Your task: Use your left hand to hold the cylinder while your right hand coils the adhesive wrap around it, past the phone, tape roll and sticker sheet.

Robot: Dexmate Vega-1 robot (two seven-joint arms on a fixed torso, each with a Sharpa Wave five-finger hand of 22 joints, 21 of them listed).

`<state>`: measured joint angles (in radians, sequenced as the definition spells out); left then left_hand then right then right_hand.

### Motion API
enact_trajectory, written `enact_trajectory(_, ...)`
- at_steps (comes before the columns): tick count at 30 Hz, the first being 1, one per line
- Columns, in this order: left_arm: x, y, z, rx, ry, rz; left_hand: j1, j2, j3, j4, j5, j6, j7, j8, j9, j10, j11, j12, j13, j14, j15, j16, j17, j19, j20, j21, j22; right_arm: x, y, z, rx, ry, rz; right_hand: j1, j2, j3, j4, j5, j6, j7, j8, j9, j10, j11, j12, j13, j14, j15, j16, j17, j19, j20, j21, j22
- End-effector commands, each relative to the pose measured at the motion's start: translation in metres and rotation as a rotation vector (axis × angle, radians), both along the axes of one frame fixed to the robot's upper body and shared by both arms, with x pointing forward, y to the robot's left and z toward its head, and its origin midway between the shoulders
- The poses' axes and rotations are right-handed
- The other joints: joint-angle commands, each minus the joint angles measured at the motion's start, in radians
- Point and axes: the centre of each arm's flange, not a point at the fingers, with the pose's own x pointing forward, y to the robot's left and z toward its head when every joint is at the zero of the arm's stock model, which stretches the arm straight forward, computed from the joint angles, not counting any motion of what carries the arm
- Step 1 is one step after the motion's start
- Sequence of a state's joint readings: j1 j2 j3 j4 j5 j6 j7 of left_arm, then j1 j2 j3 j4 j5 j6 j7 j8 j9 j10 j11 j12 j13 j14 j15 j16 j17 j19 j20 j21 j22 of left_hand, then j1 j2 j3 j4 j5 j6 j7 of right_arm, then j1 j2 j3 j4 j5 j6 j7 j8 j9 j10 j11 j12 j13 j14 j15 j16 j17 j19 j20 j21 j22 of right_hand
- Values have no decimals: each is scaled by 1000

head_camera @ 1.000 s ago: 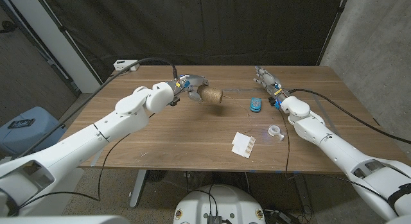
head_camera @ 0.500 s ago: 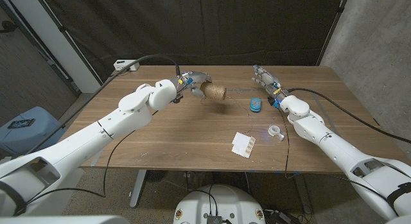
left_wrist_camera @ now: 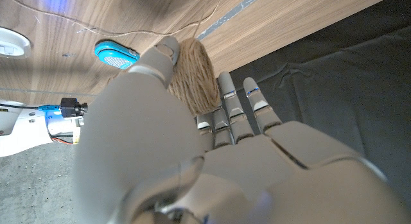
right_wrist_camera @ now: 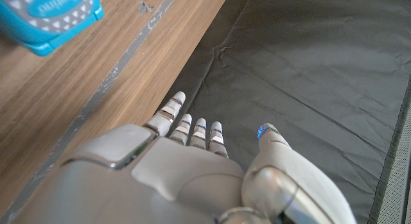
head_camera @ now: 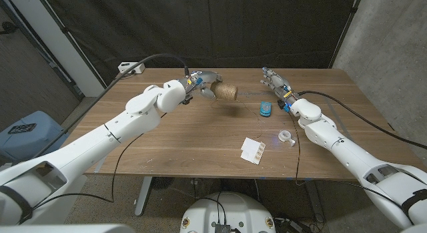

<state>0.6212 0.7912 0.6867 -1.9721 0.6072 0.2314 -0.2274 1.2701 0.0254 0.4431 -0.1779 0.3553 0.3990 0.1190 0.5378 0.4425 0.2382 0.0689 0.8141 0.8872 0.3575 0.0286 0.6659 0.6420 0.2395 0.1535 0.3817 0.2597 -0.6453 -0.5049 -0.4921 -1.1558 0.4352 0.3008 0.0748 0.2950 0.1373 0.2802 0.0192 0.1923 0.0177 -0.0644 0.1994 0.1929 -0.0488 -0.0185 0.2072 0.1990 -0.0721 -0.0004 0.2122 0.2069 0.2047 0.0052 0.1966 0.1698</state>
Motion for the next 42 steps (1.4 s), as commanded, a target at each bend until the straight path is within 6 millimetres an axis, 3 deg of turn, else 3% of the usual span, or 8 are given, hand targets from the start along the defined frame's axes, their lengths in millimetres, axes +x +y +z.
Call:
enact_trajectory(1, -2, -9, 10, -25, -30, -18, -4, 34, 25, 18, 5, 26, -19, 179, 118, 58, -46, 7, 2, 7, -2, -4, 1, 0, -7, 5, 2, -1, 6, -1, -1, 11, 33, -2, 0, 3, -7, -2, 4, -3, 1, 3, 1, -2, 0, 4, 14, -10, 8, 2, 29, 1, 9, 5)
enact_trajectory(17, -5, -19, 21, -44, -57, -42, -5, 35, 26, 18, 10, 25, -20, 184, 117, 60, -47, 4, 5, 8, -6, -6, 2, -1, -7, 6, 0, -2, 16, 1, -2, 13, 16, 11, 8, 14, -20, -1, 19, 0, 6, 3, 24, -8, 7, 4, 23, -19, 8, -1, 41, -6, 11, 4)
enact_trajectory(20, -4, -20, 25, -54, -51, -47, -6, 36, 26, 19, 10, 24, -20, 184, 116, 60, -47, 3, 5, 8, -2, -5, 3, -3, -8, 6, -1, -2, 16, 0, -4, 23, 10, 49, 21, 38, -50, -1, 41, -1, 11, 3, 55, -8, 15, 5, 52, -33, 14, -6, 65, -21, 15, 4)
enact_trajectory(28, -1, -23, 29, -68, -45, -58, -9, 35, 25, 20, 12, 26, -21, 185, 112, 59, -47, 2, 7, 7, -4, -8, 3, -4, -8, 7, -2, 1, 17, -1, -29, 42, -3, 80, 29, 56, -75, -2, 69, -5, 19, 3, 88, -13, 22, 5, 74, -49, 19, -7, 82, -43, 16, 4)
enact_trajectory(38, 1, -29, 33, -74, -40, -71, -10, 35, 26, 20, 15, 33, -25, 188, 107, 62, -49, 1, 7, 10, -5, -9, 3, -4, -8, 8, -3, 8, 22, -1, -64, 56, 23, 92, 29, 63, -86, -5, 93, 3, 24, 3, 116, -13, 29, 6, 90, -56, 24, -6, 88, -60, 15, 4)
enact_trajectory(42, 1, -30, 36, -76, -44, -71, -17, 36, 23, 25, 15, 36, -25, 189, 103, 65, -50, -1, 6, 10, -5, -8, 5, -4, -10, 9, -3, 11, 23, -1, -71, 57, 23, 97, 31, 66, -92, -8, 128, 12, 33, 5, 143, -7, 34, 9, 113, -73, 33, -1, 122, -91, 24, 5)
